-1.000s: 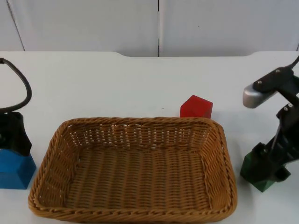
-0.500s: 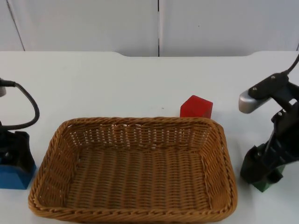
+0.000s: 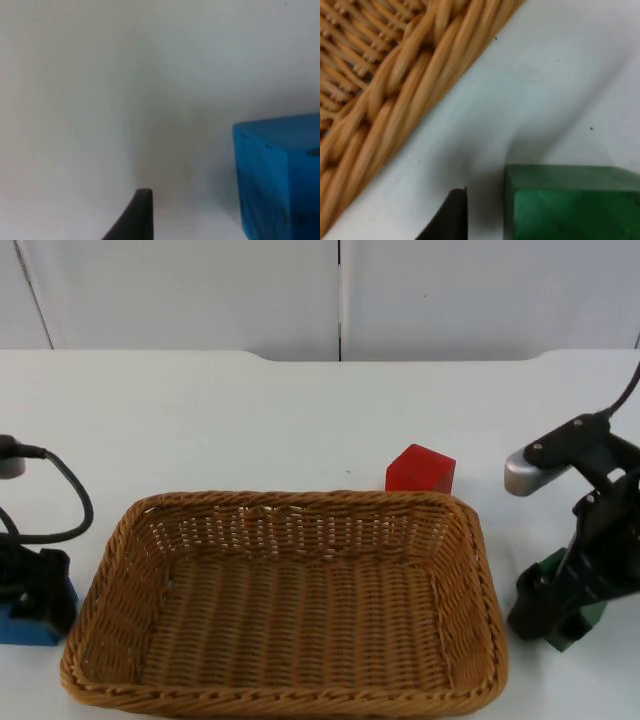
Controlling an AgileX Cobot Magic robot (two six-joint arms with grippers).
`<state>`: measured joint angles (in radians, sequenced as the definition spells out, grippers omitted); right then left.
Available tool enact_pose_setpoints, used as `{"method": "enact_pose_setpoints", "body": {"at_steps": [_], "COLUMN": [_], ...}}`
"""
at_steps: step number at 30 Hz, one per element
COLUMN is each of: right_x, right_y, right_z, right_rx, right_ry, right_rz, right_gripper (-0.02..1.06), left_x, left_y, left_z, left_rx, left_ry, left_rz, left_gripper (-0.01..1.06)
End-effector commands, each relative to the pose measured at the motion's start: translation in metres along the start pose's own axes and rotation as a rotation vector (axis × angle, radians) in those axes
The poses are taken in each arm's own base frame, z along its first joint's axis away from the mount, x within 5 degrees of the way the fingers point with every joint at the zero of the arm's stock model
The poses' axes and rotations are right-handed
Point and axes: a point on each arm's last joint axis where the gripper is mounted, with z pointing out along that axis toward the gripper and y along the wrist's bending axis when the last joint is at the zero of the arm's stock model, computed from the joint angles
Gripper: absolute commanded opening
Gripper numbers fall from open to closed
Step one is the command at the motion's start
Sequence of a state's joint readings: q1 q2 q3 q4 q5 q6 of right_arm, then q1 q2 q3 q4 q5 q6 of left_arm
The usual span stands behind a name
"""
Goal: Pick up one cube with each hand and place exactly two cubes into the same basket, leaving the remaining cube outside.
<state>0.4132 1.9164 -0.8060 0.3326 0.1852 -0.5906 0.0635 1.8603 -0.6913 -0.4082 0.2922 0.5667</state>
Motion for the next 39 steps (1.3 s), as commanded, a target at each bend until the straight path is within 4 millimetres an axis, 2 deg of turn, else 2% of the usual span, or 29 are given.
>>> {"method": "enact_pose_setpoints", "body": {"at_steps": [1, 4, 23, 33, 35, 37, 38, 39], "right_x": [-0.0005, 0.0022, 0.0018, 0.0018, 0.0018, 0.0016, 0.0016, 0.0013], "right_y": [0.0016, 0.0019, 0.0017, 0.0017, 0.0017, 0.0016, 0.0016, 0.0013], "right_z": [0.004, 0.0092, 0.0092, 0.0092, 0.0092, 0.0092, 0.0092, 0.0092], "right_rx": [-0.002, -0.005, -0.003, -0.003, -0.003, -0.002, -0.002, 0.001], "right_ry": [0.0, 0.016, 0.012, 0.012, 0.012, 0.01, 0.01, 0.006], "right_rz": [0.009, 0.013, 0.027, 0.027, 0.027, 0.027, 0.027, 0.027], "right_gripper": [1.05, 1.05, 1.05, 0.95, 0.93, 0.91, 0.91, 0.89], "left_x": [-0.0019, -0.003, -0.0043, -0.0053, -0.0054, -0.0054, -0.0054, -0.0054], "left_y": [-0.0001, 0.0007, 0.0015, 0.0021, 0.0022, 0.0022, 0.0022, 0.0022], "left_z": [0.0017, 0.0017, 0.0016, 0.0016, 0.0016, 0.0016, 0.0016, 0.0016], "left_rx": [-0.008, -0.016, -0.025, -0.033, -0.034, -0.034, -0.034, -0.034], "left_ry": [-0.009, -0.021, -0.035, -0.046, -0.047, -0.047, -0.047, -0.047], "left_rz": [0.011, 0.015, 0.018, 0.038, 0.038, 0.038, 0.038, 0.038], "left_gripper": [1.05, 1.05, 1.05, 1.05, 1.01, 0.91, 0.91, 0.83]}}
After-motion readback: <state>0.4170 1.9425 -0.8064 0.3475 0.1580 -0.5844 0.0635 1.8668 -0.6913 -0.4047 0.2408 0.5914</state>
